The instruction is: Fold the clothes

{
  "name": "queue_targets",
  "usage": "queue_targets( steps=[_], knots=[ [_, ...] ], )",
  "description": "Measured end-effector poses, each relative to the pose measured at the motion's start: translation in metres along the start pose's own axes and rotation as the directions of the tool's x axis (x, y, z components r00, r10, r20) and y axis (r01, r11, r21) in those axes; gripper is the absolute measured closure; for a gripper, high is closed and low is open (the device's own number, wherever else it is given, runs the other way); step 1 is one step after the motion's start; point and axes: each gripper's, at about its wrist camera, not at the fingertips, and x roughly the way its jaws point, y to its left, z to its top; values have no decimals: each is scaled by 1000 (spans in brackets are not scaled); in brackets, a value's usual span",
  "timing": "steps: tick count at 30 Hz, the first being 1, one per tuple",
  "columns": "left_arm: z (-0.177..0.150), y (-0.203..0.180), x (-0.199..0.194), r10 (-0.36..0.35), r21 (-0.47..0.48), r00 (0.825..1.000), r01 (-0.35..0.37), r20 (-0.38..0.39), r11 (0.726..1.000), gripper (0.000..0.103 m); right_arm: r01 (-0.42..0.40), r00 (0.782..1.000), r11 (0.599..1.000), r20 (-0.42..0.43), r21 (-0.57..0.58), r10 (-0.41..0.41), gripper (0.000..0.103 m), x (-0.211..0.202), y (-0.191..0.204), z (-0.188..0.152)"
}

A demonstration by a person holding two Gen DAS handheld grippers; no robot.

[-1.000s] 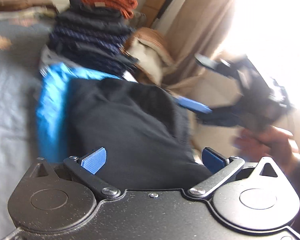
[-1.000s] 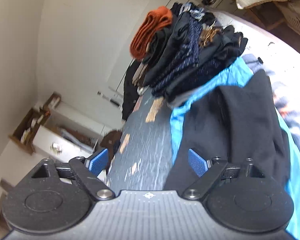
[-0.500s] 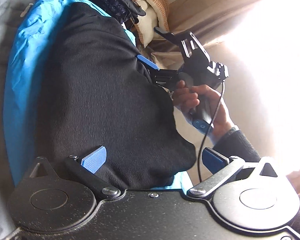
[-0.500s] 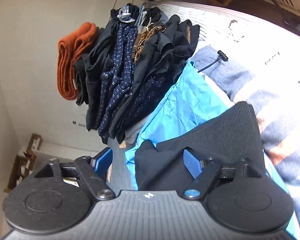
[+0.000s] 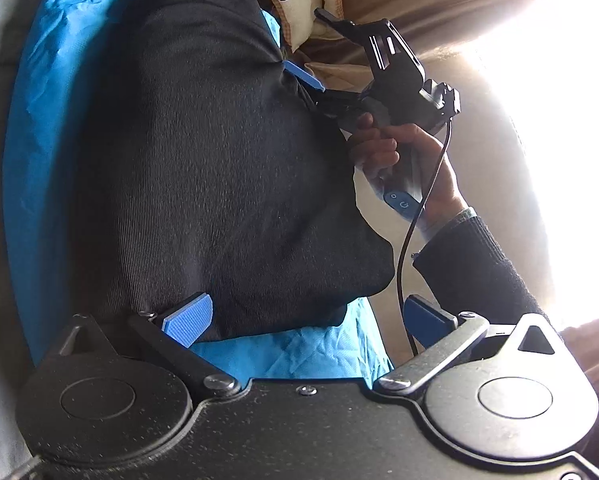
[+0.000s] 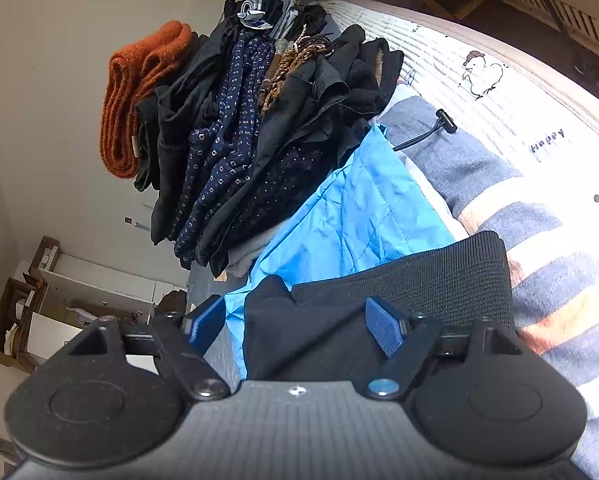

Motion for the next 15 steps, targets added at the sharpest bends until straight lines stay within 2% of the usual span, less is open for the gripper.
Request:
queue_targets(
  steps=[3, 4, 7, 9, 12, 15],
  knots=[
    [1, -20, -13, 23, 91, 999, -25, 25, 996, 0, -16, 999, 999, 32, 30, 15, 25, -8, 4, 0],
    [1, -27, -18, 41, 128, 998, -45, 40, 991, 0, -20, 999, 1000, 35, 10, 19, 23, -13, 11, -1],
    [0, -43, -29, 152, 206, 982, -173, 113, 963, 0, 26, 998, 994, 55, -102, -20, 21, -35, 40, -11],
    [-3, -48, -32, 225, 231, 962, -257, 158, 938, 0, 58, 996, 983, 82, -176, -44, 18, -55, 58, -20],
    [-6, -54, -32, 322, 249, 922, -371, 216, 895, 0, 119, 987, 953, 138, -278, -83, 13, -87, 82, -43],
    [-10, -60, -32, 393, 247, 883, -453, 258, 857, 0, 185, 974, 930, 182, -317, -132, 9, -116, 90, -74]
  ],
)
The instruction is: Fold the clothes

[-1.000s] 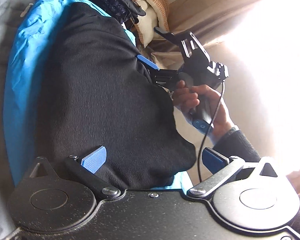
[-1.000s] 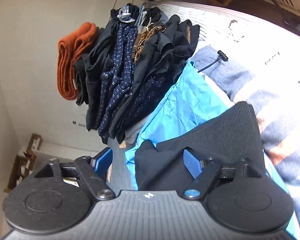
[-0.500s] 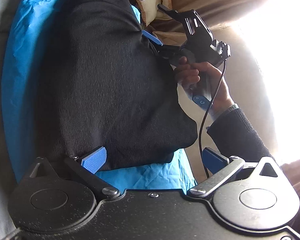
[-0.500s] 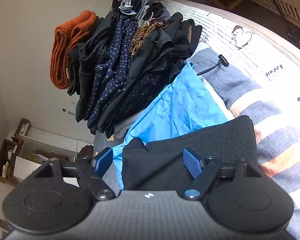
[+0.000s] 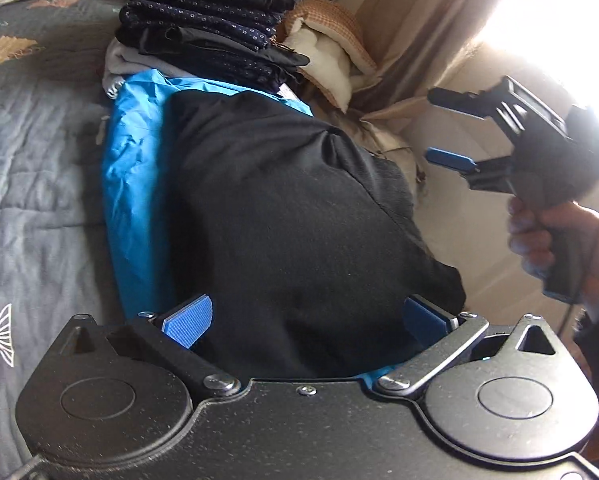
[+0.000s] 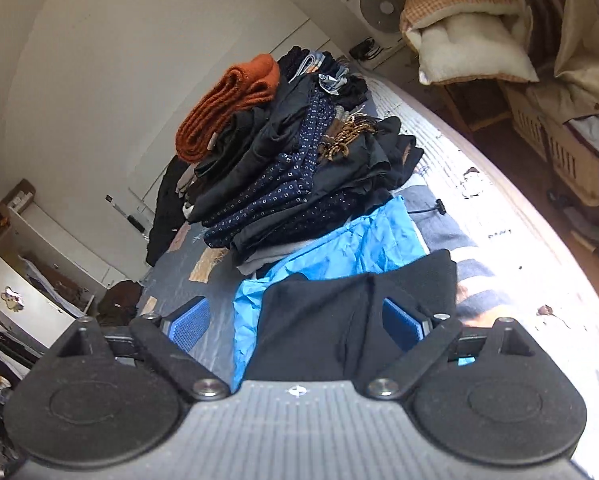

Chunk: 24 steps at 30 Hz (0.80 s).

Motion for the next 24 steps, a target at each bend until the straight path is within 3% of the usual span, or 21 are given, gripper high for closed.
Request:
queue_targets(
  steps=[7, 11, 16, 21, 24],
  knots=[
    [-4, -25, -19, 119, 60, 991, -123, 66, 991, 0, 153, 988, 979, -5, -131, -155, 9, -47, 30, -62],
    [-7, -33, -40, 165, 58, 978, -173, 124, 983, 0, 255, 966, 944, 9, -209, -258, 9, -61, 47, -87],
    [-12, -57, -65, 196, 144, 960, -227, 202, 963, 0, 319, 944, 895, 21, -312, -329, 9, -79, 71, -113],
    [-23, -74, -79, 211, 136, 946, -249, 245, 959, 0, 364, 924, 841, 40, -401, -380, 9, -99, 97, -132],
    [-30, -81, -84, 233, 125, 941, -269, 245, 955, 0, 350, 931, 842, 51, -411, -363, 9, -114, 110, -140]
  ],
)
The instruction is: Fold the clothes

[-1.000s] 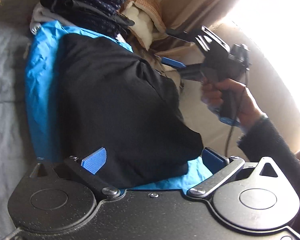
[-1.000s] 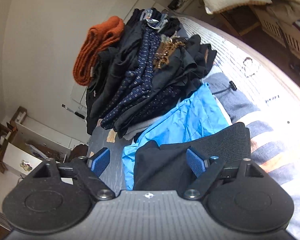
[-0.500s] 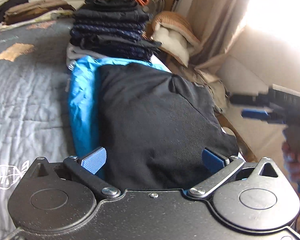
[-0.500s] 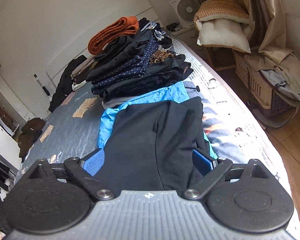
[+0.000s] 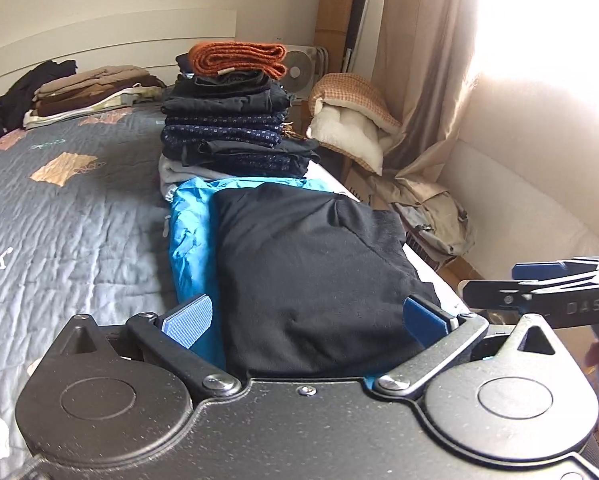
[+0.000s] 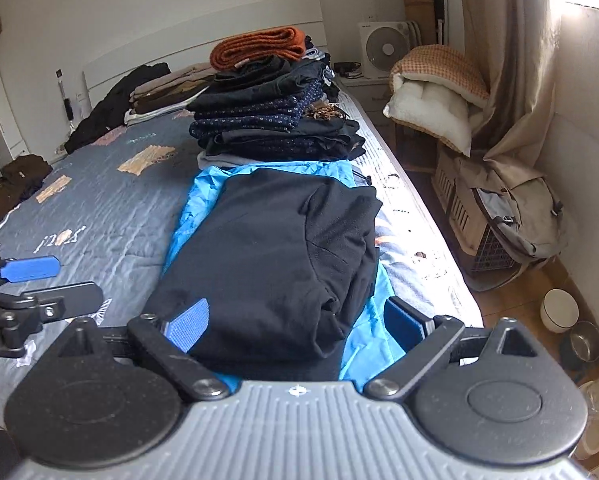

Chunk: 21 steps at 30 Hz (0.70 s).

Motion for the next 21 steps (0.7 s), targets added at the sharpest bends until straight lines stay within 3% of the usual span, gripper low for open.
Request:
queue_targets(
  steps=[5, 12, 21],
  knots=[
    [-4, -8, -11, 43, 19, 998, -43, -46, 999, 0, -33, 999, 999, -6, -33, 33, 9, -23, 13, -3],
    [-8, -11, -20, 53, 22, 993, -51, -110, 998, 0, -15, 1000, 998, -15, -67, 14, 9, -37, 26, 0],
    [-1, -13, -30, 23, 39, 990, -17, -137, 999, 0, -10, 1000, 998, -24, -68, 8, 9, -43, 36, 15]
  ],
)
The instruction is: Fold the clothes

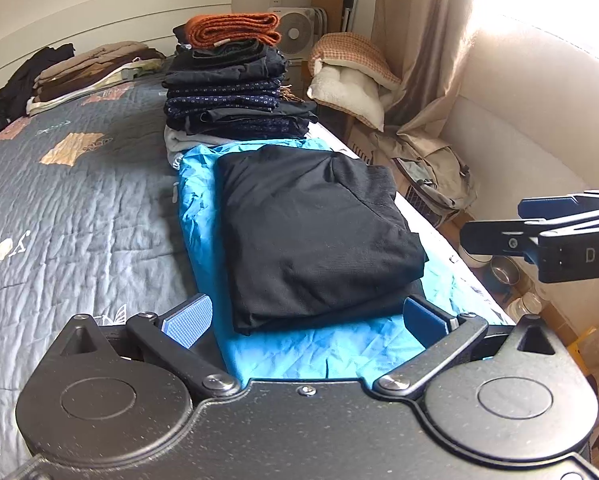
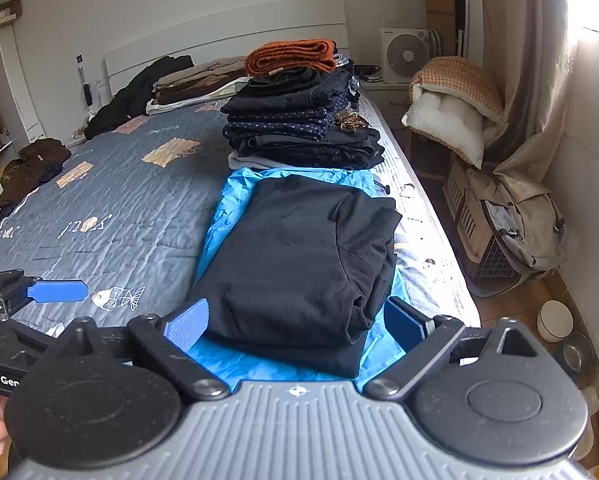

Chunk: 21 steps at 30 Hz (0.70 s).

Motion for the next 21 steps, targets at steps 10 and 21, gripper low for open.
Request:
queue_targets(
  steps=[10, 21],
  knots=[
    [1, 9, -5, 18, -35, 999, -19, -27, 999, 0, -14, 1000, 999, -13, -41, 14, 9, -2, 18, 7],
    [-2, 6, -12, -3, -27, 1000, 2, -15, 1000, 0, 25, 999, 998, -37, -63, -27, 9, -8, 27, 4]
  ],
)
